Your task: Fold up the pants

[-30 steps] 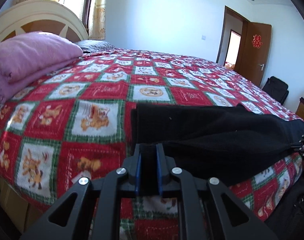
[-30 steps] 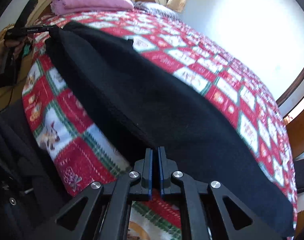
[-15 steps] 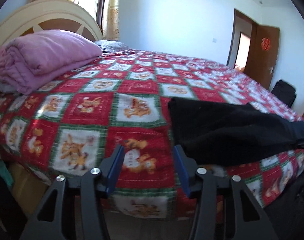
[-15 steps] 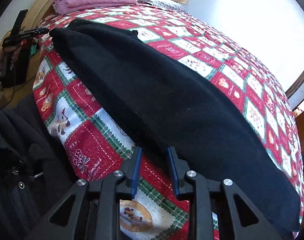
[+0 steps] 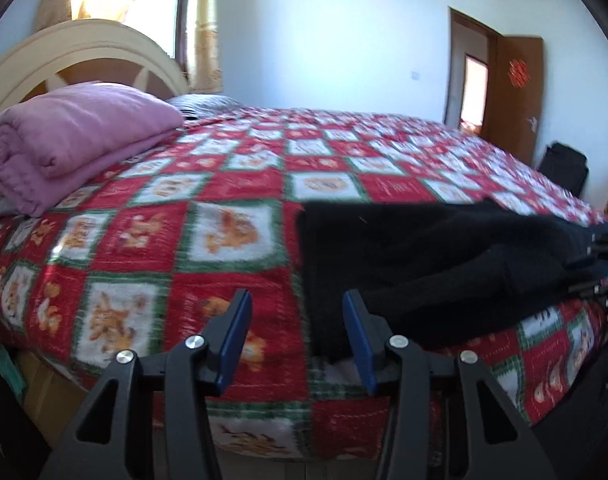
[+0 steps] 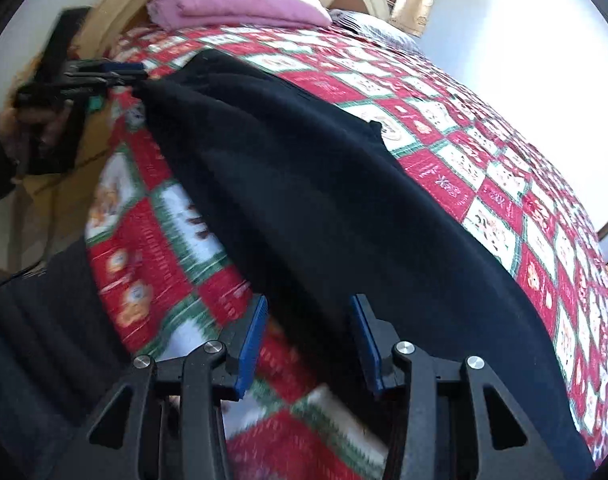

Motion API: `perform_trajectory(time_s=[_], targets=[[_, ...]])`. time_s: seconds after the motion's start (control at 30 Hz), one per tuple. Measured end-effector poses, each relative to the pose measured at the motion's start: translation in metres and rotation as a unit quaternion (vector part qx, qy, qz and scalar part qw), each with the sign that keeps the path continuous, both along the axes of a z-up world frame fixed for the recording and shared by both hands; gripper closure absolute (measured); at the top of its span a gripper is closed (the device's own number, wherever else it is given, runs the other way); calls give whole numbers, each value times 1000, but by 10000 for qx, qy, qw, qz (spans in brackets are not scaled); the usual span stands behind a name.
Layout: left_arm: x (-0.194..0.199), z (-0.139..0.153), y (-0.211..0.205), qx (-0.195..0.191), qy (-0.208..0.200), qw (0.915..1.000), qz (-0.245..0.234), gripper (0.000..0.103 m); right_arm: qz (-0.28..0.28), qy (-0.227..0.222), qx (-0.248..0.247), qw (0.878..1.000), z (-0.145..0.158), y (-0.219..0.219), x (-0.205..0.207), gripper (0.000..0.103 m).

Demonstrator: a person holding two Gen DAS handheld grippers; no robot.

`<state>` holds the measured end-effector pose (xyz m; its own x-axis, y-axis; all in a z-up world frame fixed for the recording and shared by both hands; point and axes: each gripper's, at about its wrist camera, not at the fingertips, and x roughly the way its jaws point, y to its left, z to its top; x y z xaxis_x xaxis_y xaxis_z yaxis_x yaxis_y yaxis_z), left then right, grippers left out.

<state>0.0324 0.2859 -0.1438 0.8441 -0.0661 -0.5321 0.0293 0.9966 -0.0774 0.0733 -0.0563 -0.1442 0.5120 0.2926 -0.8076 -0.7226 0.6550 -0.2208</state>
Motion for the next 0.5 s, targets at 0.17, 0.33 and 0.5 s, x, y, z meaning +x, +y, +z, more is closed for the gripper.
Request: perform_trajectory(time_s=[0.17,0.33,0.5], targets=[[12,16,16,-535,-40,9985,98,54,-50,117,98,9999,3,-5,2,90],[39,22,-13,-340,53,9994,-94,54,7,-54,4,10000,10,-1,-10,100],[52,17,-33,-132,137,9997,-146,54,118,-17,-143,9998,7,-6,-19,100]])
